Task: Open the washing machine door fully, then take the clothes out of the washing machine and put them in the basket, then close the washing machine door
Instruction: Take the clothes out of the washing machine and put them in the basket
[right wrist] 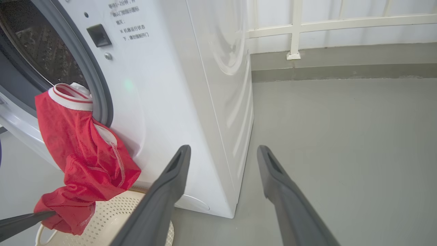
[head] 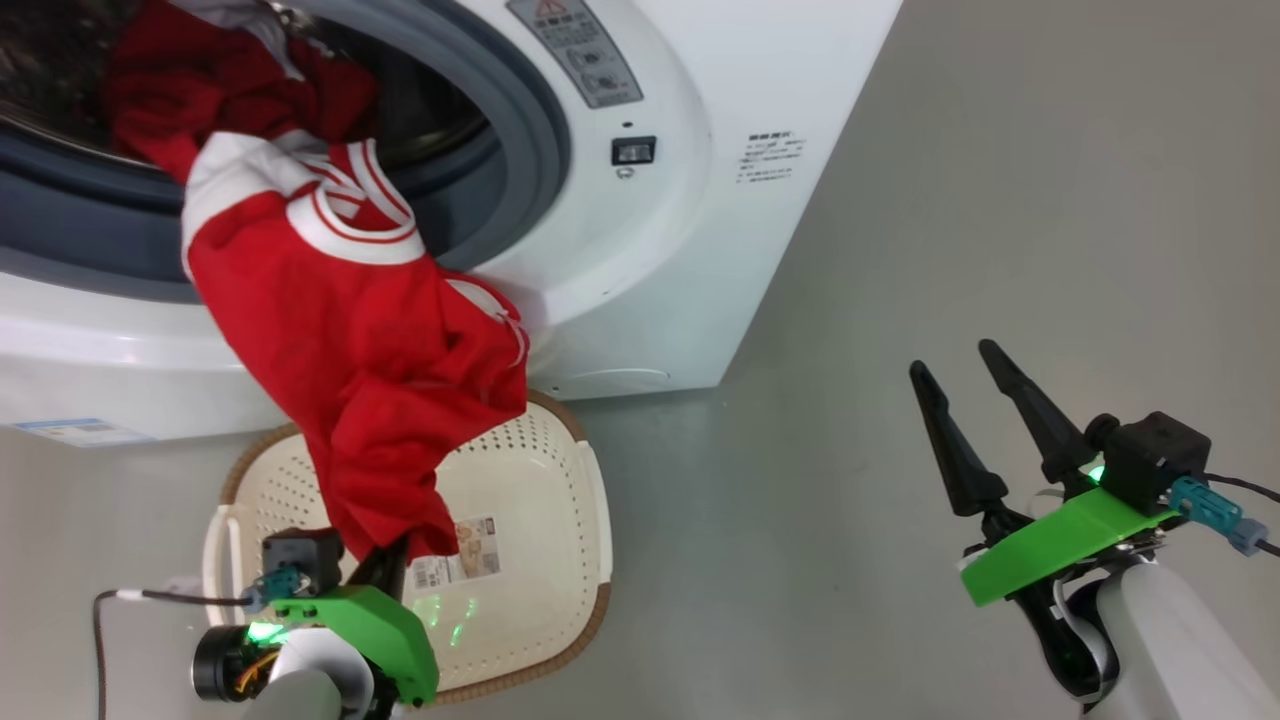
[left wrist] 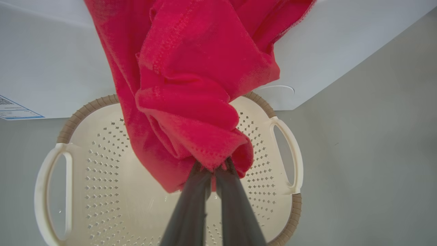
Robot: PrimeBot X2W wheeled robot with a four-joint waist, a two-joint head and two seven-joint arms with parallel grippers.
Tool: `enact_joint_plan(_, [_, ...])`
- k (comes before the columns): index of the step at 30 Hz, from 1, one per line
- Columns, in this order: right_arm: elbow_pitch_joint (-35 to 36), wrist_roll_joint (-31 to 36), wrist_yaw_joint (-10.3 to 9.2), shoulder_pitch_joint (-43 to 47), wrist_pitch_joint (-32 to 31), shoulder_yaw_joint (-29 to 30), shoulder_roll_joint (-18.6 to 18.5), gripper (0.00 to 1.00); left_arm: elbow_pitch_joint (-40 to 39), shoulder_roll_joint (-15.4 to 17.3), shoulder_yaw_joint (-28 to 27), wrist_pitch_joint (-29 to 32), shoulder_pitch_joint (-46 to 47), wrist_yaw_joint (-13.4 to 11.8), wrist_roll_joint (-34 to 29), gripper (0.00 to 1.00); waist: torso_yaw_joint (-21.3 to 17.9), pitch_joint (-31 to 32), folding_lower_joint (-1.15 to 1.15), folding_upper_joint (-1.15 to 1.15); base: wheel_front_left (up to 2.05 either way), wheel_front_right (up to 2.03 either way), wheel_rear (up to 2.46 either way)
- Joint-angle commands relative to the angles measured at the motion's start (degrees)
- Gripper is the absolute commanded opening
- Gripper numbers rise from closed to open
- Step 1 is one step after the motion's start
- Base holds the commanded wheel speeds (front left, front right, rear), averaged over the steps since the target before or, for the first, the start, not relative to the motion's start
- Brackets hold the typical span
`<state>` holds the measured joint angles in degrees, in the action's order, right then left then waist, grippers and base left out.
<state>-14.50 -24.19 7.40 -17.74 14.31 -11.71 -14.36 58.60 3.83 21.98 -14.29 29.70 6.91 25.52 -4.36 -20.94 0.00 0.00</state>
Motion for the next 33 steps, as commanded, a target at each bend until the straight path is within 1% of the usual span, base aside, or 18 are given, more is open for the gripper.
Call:
enact_joint_plan(1, [1.4, 0.5, 0.09, -0.5, 0.7, -1.3, 0.1, 1.00, 1.3, 1.1, -0.6, -0.7, 1.5, 0.6, 0.1, 0.00, -0.9, -1.1, 0.00, 0.00, 0.00, 0.00, 0.00])
enact_joint_plan(4, [1.4, 0.5, 0.09, -1.0, 0.7, -1.7, 0.3, 1.00, 5.7, 1.0, 1.3, -0.7, 3.4, 0.6, 1.1, 0.00, -1.7, -2.2, 0.00, 0.00, 0.00, 0.00, 0.00])
enact_joint_plan(8, [1.4, 0.5, 0.09, -1.6, 0.7, -1.7, 0.4, 1.00, 9.7, 1.1, 3.4, -0.2, 5.8, 0.6, 2.8, 0.00, -2.4, -3.9, 0.00, 0.00, 0.00, 0.00, 0.00])
enact_joint_plan(10, [1.5, 0.5, 0.09, -2.0, 0.7, -1.7, 0.5, 1.00, 10.9, 1.3, 4.0, 0.1, 7.0, 0.6, 3.7, 0.16, -2.7, -4.8, 0.00, 0.00, 0.00, 0.00, 0.00])
enact_joint_plan(11, [1.6, 0.5, 0.09, -2.2, 0.7, -1.8, 0.5, 1.00, 11.2, 1.4, 4.4, 0.2, 7.5, 0.6, 4.1, 0.40, -2.9, -5.1, 0.00, 0.00, 0.00, 0.00, 0.00])
enact_joint_plan(12, [1.7, 0.6, 0.09, -2.4, 0.7, -1.8, 0.6, 1.00, 11.6, 1.6, 4.7, 0.2, 7.9, 0.6, 4.5, 0.45, -3.1, -5.5, 0.00, 0.00, 0.00, 0.00, 0.00])
enact_joint_plan(17, [1.9, 0.7, 0.09, -3.0, 0.7, -1.9, 0.8, 1.00, 12.4, 2.0, 6.5, 0.2, 9.7, 0.6, 6.2, 0.48, -3.6, -6.7, 0.00, 0.00, 0.00, 0.00, 0.00])
enact_joint_plan(18, [1.9, 0.7, 0.09, -3.0, 0.7, -1.9, 0.8, 1.00, 12.5, 2.1, 6.9, 0.3, 9.9, 0.6, 6.6, 0.58, -3.6, -6.8, 0.00, 0.00, 0.00, 0.00, 0.00])
enact_joint_plan(19, [1.9, 0.7, 0.09, -3.1, 0.7, -1.9, 0.8, 1.00, 12.6, 2.2, 7.3, 0.3, 10.2, 0.6, 6.9, 0.82, -3.6, -7.0, 0.00, 0.00, 0.00, 0.00, 0.00])
enact_joint_plan(20, [1.9, 0.8, 0.09, -3.1, 0.7, -1.9, 0.8, 1.00, 12.7, 2.2, 7.6, 0.3, 10.5, 0.6, 7.2, 0.91, -3.7, -7.2, 0.00, 0.00, 0.00, 0.00, 0.00])
enact_joint_plan(21, [1.9, 0.8, 0.09, -3.2, 0.7, -1.9, 0.8, 1.00, 12.8, 2.3, 7.9, 0.3, 10.7, 0.6, 7.5, 0.93, -3.7, -7.2, 0.00, 0.00, 0.00, 0.00, 0.00])
enact_joint_plan(23, [1.9, 0.9, 0.09, -3.2, 0.7, -1.8, 0.8, 1.00, 13.0, 2.4, 8.5, 0.3, 11.1, 0.6, 8.2, 0.95, -3.6, -7.3, 0.00, 0.00, 0.00, 0.00, 0.00])
enact_joint_plan(25, [1.9, 0.9, 0.09, -3.2, 0.7, -1.8, 0.8, 1.00, 13.0, 2.5, 9.0, 0.2, 11.4, 0.6, 9.0, 1.00, -3.5, -7.3, 0.00, 0.00, 0.00, 0.00, 0.00])
enact_joint_plan(33, [1.8, 1.1, 0.09, -3.4, 0.7, -1.5, 0.7, 1.00, 12.7, 2.9, 10.0, -0.2, 12.1, 0.6, 11.9, 1.00, -2.9, -7.1, 0.00, 0.00, 0.00, 0.00, 0.00])
